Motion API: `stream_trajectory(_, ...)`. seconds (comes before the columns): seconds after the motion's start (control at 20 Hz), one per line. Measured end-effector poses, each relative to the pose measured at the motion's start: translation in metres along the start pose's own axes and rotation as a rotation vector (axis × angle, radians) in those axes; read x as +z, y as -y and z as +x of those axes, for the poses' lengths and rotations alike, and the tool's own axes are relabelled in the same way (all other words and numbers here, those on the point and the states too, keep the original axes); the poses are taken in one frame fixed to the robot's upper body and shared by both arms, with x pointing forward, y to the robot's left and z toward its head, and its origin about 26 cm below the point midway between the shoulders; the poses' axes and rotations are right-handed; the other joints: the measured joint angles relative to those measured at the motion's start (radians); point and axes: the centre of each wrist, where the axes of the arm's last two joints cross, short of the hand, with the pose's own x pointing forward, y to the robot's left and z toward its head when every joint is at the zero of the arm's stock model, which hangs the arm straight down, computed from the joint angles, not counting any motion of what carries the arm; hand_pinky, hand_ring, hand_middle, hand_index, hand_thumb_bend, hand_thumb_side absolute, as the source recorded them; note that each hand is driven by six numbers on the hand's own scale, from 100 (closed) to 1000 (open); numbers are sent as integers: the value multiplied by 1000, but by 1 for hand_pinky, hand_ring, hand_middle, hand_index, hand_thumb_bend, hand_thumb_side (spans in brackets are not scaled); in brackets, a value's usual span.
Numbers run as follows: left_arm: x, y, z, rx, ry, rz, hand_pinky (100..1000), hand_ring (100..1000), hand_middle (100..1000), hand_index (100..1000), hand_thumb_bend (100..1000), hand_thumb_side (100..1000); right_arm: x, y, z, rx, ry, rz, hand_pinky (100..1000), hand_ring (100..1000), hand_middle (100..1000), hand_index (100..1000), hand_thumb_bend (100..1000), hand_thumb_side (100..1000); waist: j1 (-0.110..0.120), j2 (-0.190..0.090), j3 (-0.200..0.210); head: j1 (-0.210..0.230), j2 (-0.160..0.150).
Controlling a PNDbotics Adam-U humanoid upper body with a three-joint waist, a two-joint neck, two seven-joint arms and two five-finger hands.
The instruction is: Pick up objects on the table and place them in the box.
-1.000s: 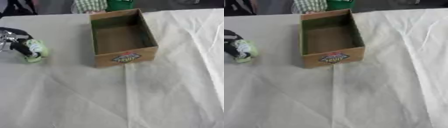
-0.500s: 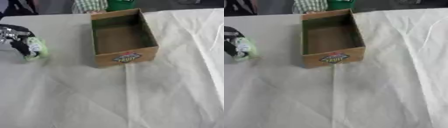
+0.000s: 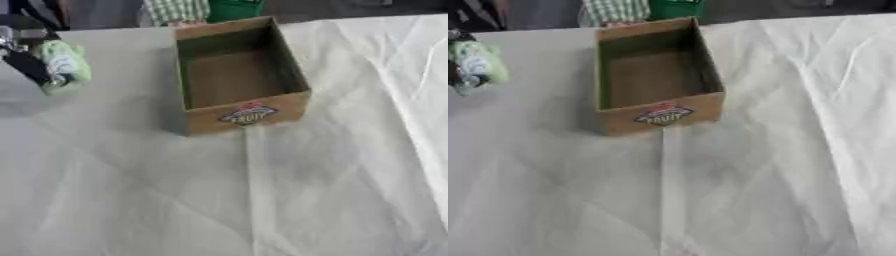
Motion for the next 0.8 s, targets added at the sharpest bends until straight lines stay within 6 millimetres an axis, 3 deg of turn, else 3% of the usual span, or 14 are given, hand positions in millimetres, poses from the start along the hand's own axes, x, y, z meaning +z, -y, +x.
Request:
stream_trajectory(0.25, 9, -38, 41, -40, 55, 185, 373, 455, 465, 676, 100, 318, -2, -1, 1, -4, 8, -1, 836, 695, 716, 875, 100, 574, 0, 0, -12, -2, 0)
stream_trajectory(0.8, 6, -77, 131, -51, 174, 459, 374, 452, 434, 693, 100, 300, -9, -5, 3, -33, 28, 4, 836, 695, 716, 875, 100, 574, 9, 0, -66, 45, -6)
